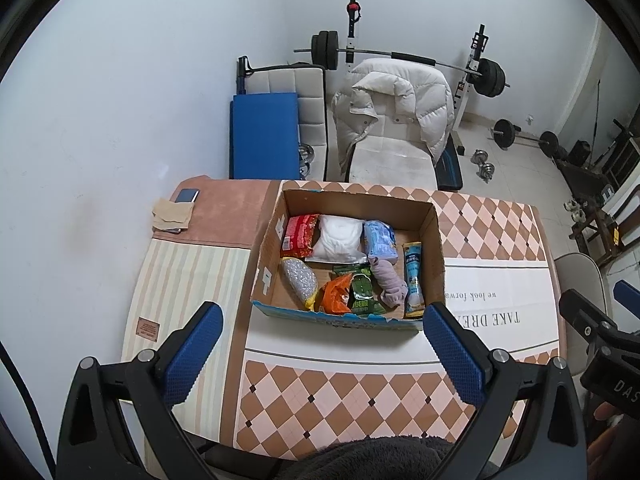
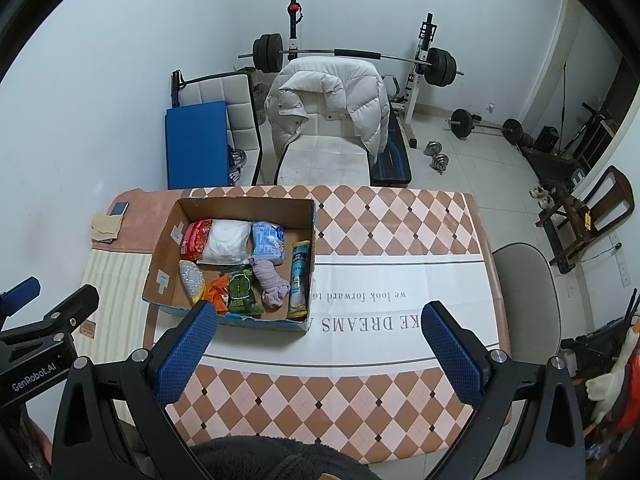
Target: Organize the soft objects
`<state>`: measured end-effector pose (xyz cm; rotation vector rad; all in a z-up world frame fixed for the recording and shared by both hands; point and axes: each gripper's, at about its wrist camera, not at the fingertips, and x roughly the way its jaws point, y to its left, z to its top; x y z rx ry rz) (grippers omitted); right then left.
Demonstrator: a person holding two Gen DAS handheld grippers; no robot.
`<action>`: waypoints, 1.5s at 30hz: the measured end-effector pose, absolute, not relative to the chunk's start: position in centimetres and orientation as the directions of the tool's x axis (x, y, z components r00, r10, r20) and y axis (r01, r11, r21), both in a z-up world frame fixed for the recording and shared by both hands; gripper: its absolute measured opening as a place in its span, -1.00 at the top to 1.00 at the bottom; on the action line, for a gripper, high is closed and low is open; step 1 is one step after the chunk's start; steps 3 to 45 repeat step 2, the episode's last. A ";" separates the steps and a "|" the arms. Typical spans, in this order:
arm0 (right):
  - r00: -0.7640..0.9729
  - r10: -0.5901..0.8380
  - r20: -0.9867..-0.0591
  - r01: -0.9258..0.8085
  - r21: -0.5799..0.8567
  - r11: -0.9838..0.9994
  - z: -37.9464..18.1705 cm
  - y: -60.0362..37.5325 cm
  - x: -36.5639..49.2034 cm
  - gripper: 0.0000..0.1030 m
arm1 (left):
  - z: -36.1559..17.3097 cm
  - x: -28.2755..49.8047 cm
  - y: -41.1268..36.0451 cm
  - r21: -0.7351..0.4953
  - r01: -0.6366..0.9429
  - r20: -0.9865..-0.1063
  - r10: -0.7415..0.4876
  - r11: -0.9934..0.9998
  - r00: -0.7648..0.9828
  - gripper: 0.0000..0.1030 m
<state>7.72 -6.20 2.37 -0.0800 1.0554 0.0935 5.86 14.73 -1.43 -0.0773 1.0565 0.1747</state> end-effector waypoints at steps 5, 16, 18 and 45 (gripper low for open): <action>0.491 0.037 -0.870 -0.115 -0.022 0.993 2.4 -6.0 7.7 -1.00 | -1.2 5.8 14.8 0.020 -0.177 -0.868 0.105 0.984 0.485 -0.99; 0.491 0.037 -0.870 -0.115 -0.022 0.993 2.4 -6.0 7.7 -1.00 | -1.2 5.8 14.8 0.020 -0.177 -0.868 0.105 0.984 0.485 -0.99; 0.491 0.037 -0.870 -0.115 -0.022 0.993 2.4 -6.0 7.7 -1.00 | -1.2 5.8 14.8 0.020 -0.177 -0.868 0.105 0.984 0.485 -0.99; 0.491 0.037 -0.870 -0.115 -0.022 0.993 2.4 -6.0 7.7 -1.00 | -1.2 5.8 14.8 0.020 -0.177 -0.868 0.105 0.984 0.485 -0.99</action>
